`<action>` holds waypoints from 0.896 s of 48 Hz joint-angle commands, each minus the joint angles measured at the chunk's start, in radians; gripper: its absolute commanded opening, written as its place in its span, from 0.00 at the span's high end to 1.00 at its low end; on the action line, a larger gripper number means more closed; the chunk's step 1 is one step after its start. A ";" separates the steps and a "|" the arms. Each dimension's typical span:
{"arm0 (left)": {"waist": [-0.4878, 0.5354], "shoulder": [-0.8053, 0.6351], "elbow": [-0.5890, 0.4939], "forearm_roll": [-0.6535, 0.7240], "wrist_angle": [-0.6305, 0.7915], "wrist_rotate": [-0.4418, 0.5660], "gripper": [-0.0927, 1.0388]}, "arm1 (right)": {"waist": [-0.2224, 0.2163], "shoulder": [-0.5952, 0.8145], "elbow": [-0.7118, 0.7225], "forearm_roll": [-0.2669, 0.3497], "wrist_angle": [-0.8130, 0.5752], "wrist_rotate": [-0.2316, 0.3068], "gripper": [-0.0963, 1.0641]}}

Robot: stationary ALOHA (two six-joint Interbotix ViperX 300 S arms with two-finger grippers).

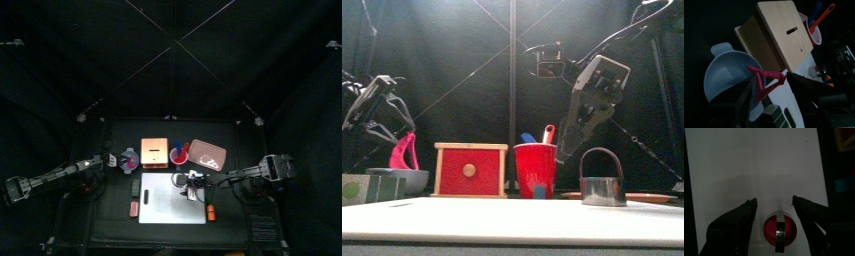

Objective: Get the cutter from the drawer then cut the dough then place the extra dough in the bowl
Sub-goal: Place the extra dough in the bowl

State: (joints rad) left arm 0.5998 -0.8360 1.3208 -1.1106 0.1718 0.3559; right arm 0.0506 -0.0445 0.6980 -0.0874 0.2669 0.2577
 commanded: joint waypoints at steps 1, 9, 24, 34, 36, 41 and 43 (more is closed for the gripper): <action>0.002 0.003 -0.028 0.003 -0.005 0.003 0.14 | -0.002 -0.020 -0.021 0.002 -0.005 0.000 0.13; 0.002 0.002 -0.026 0.014 -0.005 0.011 0.14 | -0.002 -0.018 -0.023 0.002 -0.006 0.002 0.13; -0.055 0.000 -0.044 0.393 -0.046 0.035 0.15 | -0.011 -0.054 -0.018 -0.046 -0.124 -0.002 0.13; -0.202 -0.003 -0.043 0.511 -0.213 0.037 0.15 | -0.049 -0.060 -0.006 -0.052 -0.244 -0.003 0.13; -0.233 -0.002 -0.040 0.534 -0.247 0.037 0.15 | -0.057 -0.060 -0.003 -0.052 -0.259 -0.005 0.13; -0.291 -0.003 -0.023 0.617 -0.321 0.038 0.15 | -0.071 -0.060 -0.003 -0.057 -0.285 -0.009 0.13; -0.314 -0.003 -0.014 0.660 -0.350 0.038 0.15 | -0.075 -0.060 -0.003 -0.061 -0.293 -0.009 0.13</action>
State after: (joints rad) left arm 0.3221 -0.8391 1.3100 -0.5139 -0.1243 0.3912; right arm -0.0107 -0.0644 0.7041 -0.1427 -0.0046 0.2500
